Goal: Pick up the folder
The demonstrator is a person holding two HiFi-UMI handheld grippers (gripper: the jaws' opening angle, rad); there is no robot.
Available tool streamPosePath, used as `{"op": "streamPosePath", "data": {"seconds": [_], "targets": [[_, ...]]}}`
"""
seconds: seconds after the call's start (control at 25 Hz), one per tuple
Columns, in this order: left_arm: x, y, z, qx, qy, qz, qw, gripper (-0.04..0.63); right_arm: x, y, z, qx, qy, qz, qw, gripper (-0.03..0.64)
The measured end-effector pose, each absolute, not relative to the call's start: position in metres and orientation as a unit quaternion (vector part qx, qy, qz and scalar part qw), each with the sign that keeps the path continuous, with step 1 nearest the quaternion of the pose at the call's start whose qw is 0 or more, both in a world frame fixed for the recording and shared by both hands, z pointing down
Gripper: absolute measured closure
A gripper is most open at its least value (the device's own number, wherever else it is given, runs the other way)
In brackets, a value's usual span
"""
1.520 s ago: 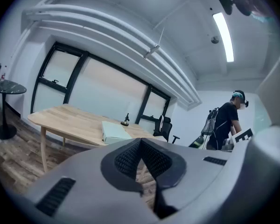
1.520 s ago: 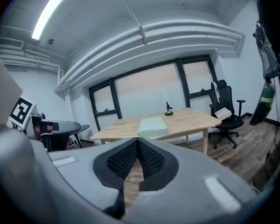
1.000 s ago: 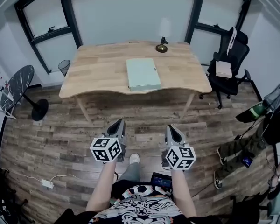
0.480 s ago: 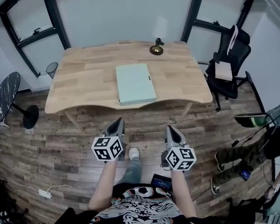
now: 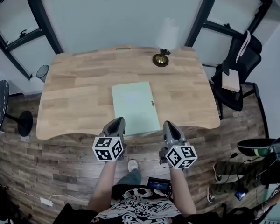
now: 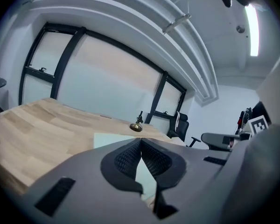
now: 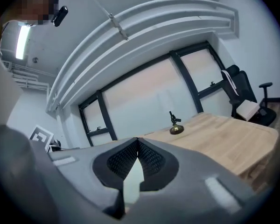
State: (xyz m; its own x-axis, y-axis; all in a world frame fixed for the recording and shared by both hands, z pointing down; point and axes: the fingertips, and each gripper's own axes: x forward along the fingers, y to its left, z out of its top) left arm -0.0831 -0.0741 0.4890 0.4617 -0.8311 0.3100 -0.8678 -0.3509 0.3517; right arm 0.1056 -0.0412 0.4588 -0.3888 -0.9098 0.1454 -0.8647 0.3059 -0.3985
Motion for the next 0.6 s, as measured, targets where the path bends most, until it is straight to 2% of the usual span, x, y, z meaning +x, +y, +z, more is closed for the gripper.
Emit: {"op": "streamPosePath", "data": {"seconds": [0.16, 0.6], "targets": [[-0.094, -0.116, 0.503, 0.814, -0.524, 0.046, 0.247, 0.588, 0.093, -0.077, 0.453, -0.530, 0.823, -0.192, 0.068, 0.612], [-0.098, -0.151, 0.516, 0.806, -0.527, 0.042, 0.266, 0.588, 0.110, -0.110, 0.479, -0.549, 0.803, -0.227, 0.044, 0.612]]}}
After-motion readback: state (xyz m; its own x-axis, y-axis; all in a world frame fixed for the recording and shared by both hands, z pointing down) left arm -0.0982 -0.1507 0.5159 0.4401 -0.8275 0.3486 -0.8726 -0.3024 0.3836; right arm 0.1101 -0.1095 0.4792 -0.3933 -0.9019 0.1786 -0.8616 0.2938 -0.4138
